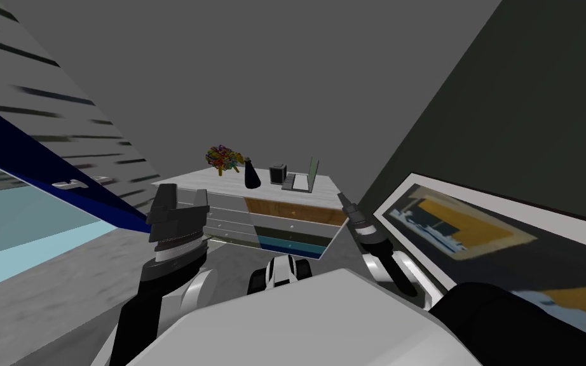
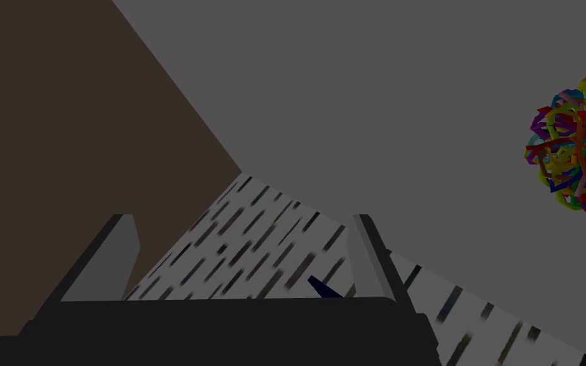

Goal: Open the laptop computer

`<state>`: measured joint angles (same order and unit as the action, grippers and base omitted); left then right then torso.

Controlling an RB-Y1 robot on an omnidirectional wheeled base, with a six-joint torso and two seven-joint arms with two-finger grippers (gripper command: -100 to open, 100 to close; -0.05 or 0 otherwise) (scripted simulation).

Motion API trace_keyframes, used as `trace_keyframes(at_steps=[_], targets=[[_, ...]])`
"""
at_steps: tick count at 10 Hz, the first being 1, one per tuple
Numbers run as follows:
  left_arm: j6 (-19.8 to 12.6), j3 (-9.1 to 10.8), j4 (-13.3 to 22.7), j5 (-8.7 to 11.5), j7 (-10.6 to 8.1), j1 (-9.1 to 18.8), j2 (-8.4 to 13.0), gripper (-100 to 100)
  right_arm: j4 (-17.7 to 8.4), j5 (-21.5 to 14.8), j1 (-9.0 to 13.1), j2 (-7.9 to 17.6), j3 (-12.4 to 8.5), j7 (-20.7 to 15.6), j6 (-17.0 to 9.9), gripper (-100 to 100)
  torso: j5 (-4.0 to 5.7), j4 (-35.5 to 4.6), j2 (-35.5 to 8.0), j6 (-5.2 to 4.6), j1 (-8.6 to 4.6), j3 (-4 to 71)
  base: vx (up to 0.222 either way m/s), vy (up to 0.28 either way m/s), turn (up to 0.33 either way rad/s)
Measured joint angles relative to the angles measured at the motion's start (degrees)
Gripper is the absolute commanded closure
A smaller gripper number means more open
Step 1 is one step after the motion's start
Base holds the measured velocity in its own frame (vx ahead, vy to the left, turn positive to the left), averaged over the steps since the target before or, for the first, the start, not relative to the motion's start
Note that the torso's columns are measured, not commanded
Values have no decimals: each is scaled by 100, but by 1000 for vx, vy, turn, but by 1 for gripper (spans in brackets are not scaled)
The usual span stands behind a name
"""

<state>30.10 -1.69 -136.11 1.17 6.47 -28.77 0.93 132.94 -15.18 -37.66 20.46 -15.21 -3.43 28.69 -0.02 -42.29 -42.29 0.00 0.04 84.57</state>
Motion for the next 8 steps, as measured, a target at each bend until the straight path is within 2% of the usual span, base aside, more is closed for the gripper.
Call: trace_keyframes(at_steps=[2,3,7,8], targets=[[0,0,0,0,0,0,0,0,12,-106,-167,171,-223,5,-105,-100,5,-2,-4,0,-13,-4,24,62,45],[0,0,0,0,0,0,0,0,-3,-168,-273,352,-436,34,-188,-100,2,0,-1,1,-3,-1,52,91,49],[0,0,0,0,0,0,0,0,-253,-615,-662,967,-1097,-23,-500,-100,1,0,1,0,0,0,48,89,46],[0,0,0,0,0,0,0,0,-274,-667,-705,1058,-1190,-26,-559,-100,3,-2,-6,0,-10,-4,31,63,55]])
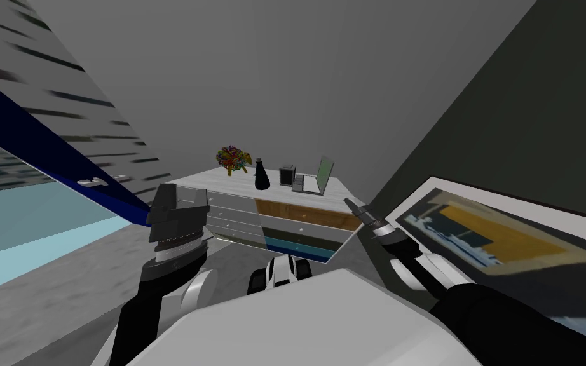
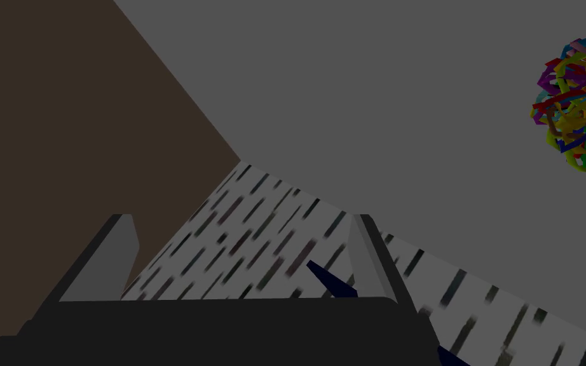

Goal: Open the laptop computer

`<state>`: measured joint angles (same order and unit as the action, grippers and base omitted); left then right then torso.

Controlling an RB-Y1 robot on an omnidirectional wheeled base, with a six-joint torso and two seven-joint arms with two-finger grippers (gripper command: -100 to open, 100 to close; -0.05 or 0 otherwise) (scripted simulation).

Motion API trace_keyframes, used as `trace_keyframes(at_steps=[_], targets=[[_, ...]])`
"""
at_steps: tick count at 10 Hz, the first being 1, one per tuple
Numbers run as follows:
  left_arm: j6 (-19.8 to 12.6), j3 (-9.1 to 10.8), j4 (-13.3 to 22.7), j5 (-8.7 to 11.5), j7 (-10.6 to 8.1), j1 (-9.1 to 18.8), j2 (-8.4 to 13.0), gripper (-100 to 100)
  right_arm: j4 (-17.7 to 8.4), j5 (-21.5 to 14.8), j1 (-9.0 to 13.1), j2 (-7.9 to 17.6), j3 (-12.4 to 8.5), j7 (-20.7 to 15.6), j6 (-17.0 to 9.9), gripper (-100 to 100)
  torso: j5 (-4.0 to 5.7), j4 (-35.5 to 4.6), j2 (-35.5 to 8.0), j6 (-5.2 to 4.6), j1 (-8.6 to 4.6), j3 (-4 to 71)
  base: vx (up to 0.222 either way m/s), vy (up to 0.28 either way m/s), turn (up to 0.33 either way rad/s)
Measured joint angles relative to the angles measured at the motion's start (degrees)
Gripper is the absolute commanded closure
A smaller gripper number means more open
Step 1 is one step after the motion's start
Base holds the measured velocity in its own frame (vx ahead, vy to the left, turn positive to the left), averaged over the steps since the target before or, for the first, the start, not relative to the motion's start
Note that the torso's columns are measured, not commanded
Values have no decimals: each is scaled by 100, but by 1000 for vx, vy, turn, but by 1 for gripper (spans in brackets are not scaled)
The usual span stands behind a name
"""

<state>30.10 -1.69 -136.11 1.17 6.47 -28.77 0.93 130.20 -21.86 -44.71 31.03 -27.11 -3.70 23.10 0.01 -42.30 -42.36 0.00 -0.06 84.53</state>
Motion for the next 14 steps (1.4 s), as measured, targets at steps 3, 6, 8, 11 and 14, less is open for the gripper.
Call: trace_keyframes(at_steps=[3,6,8,11,14], targets=[[0,0,0,0,0,0,0,0,-166,-293,-264,450,-447,-26,-238,-100,-3,3,12,0,11,7,42,71,43],[0,0,0,0,0,0,0,0,-246,-492,-488,965,-895,23,-537,-100,-2,2,7,1,11,4,37,78,55],[0,0,0,0,0,0,0,0,-382,-712,-696,1300,-1254,4,-741,-100,-4,4,14,0,15,9,49,89,31],[0,0,0,0,0,0,0,0,-590,-924,-871,1748,-1631,-12,-926,-100,0,0,3,0,1,2,34,56,40],[0,0,0,0,0,0,0,0,-740,-1127,-1025,2220,-1943,-5,-1186,-100,-3,3,10,2,13,6,39,70,47]])
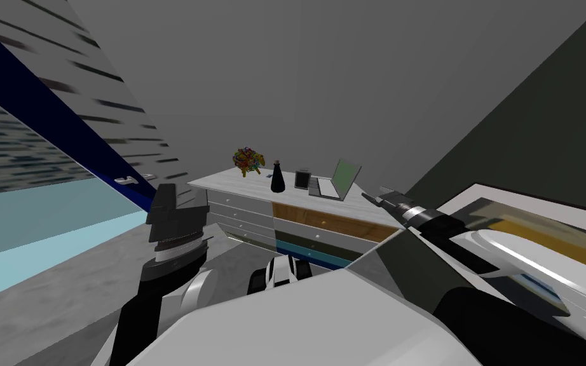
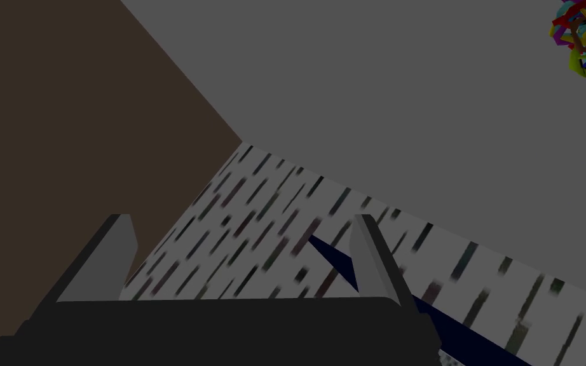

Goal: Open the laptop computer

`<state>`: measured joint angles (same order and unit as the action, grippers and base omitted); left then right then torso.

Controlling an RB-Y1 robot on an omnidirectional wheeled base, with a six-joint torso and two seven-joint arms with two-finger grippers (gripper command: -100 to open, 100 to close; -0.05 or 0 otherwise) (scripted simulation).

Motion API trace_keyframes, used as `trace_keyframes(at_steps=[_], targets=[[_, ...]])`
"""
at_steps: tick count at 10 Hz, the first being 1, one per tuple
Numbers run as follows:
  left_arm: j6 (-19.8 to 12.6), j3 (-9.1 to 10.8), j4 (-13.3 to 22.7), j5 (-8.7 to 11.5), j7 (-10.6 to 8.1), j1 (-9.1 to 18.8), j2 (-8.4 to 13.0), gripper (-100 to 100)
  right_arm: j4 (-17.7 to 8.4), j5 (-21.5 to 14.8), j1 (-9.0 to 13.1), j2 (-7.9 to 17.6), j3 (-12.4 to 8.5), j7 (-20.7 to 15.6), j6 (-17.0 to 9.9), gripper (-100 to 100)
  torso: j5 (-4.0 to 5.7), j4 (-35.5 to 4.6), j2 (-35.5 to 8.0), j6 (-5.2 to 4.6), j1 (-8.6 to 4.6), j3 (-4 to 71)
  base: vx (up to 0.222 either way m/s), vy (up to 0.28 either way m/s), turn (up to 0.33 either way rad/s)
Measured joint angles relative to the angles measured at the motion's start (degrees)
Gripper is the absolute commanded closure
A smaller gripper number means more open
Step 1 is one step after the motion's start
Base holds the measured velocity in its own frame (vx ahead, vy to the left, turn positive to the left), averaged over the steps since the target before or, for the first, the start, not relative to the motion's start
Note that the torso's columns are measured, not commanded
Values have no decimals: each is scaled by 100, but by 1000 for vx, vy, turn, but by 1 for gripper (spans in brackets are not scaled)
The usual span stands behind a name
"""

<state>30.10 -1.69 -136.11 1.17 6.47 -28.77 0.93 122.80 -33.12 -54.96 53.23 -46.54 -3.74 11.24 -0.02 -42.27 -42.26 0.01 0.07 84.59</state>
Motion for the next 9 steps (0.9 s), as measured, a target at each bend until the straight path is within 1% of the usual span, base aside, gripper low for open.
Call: trace_keyframes(at_steps=[1,2,3,4,5,6,8,9], targets=[[0,0,0,0,0,0,0,0,-7,-105,-119,114,-157,-20,-85,-100,-2,0,0,-2,3,0,51,92,39],[0,0,0,0,0,0,0,0,-107,-191,-182,281,-313,-29,-154,-100,0,0,1,-1,0,1,52,80,39],[0,0,0,0,0,0,0,0,-158,-254,-301,493,-503,2,-258,-100,1,0,0,-1,-8,0,50,74,49],[0,0,0,0,0,0,0,0,-243,-332,-357,653,-650,3,-309,-100,4,-1,-2,-1,-12,-2,40,61,40],[0,0,0,0,0,0,0,0,-293,-410,-414,818,-756,-8,-380,-100,5,-2,-6,-2,-15,-4,41,52,28],[0,0,0,0,0,0,0,0,-330,-479,-482,933,-880,-15,-433,-100,5,-3,-7,-3,-14,-5,33,49,29],[0,0,0,0,0,0,0,0,-426,-591,-559,1166,-1057,-30,-517,-100,3,-3,-9,-2,-10,-6,20,45,27],[0,0,0,0,0,0,0,0,-450,-643,-638,1298,-1179,-20,-577,-100,2,-2,-5,-2,-6,-4,12,22,6]])
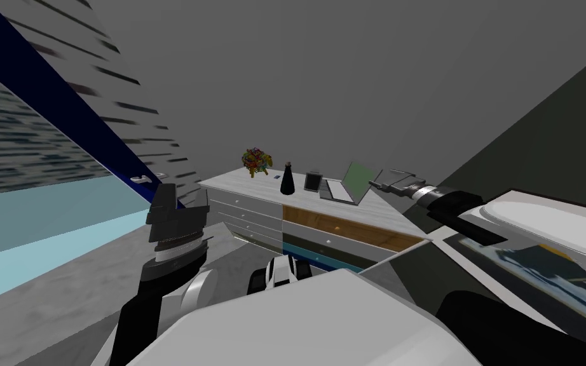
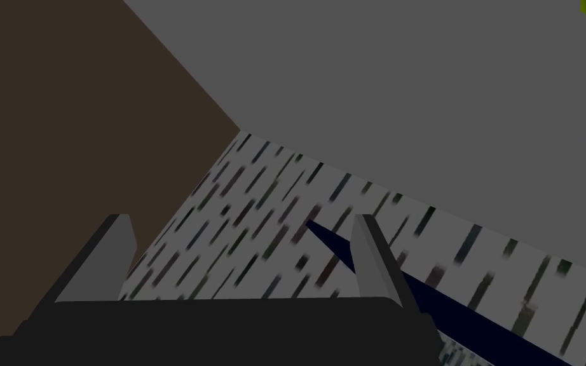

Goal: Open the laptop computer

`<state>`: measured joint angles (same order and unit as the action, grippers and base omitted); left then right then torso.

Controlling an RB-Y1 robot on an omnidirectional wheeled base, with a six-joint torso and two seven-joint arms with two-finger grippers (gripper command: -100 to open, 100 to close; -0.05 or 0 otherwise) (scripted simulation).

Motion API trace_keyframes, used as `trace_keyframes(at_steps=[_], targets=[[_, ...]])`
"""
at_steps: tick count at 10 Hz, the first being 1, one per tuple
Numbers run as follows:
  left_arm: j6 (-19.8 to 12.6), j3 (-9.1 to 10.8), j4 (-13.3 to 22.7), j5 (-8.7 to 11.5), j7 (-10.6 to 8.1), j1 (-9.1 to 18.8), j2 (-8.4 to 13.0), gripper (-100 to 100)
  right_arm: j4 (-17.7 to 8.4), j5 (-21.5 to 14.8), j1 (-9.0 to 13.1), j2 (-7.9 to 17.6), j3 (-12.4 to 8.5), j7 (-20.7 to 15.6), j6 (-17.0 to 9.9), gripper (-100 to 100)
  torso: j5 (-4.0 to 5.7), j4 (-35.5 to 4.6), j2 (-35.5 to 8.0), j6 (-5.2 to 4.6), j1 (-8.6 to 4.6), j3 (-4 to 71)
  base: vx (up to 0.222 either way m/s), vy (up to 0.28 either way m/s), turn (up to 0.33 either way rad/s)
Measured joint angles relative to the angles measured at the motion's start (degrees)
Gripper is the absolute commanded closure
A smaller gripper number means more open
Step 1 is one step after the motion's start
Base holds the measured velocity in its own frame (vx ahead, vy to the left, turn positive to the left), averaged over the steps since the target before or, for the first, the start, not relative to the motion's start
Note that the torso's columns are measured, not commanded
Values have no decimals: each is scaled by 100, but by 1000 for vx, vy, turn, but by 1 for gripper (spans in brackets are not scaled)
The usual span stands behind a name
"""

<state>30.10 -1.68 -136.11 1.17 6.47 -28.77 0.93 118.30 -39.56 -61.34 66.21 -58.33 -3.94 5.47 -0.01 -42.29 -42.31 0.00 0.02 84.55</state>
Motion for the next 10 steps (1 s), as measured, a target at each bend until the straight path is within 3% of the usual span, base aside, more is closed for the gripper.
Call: trace_keyframes(at_steps=[1,2,3,10], targets=[[0,0,0,0,0,0,0,0,-2,-6,-8,13,-15,3,-15,-100,3,0,-2,-2,-8,-2,0,0,0],[0,0,0,0,0,0,0,0,-1,-5,-7,12,-14,2,-13,100,4,-1,-3,-1,-12,-2,0,0,0],[0,0,0,0,0,0,0,0,1,-5,-8,14,-12,2,-11,100,2,-1,-1,-1,-10,-1,51,36,-108],[0,0,0,0,0,0,0,0,399,-621,-1163,506,-793,-279,-156,100,4,1,0,0,-10,0,48,62,-133]])
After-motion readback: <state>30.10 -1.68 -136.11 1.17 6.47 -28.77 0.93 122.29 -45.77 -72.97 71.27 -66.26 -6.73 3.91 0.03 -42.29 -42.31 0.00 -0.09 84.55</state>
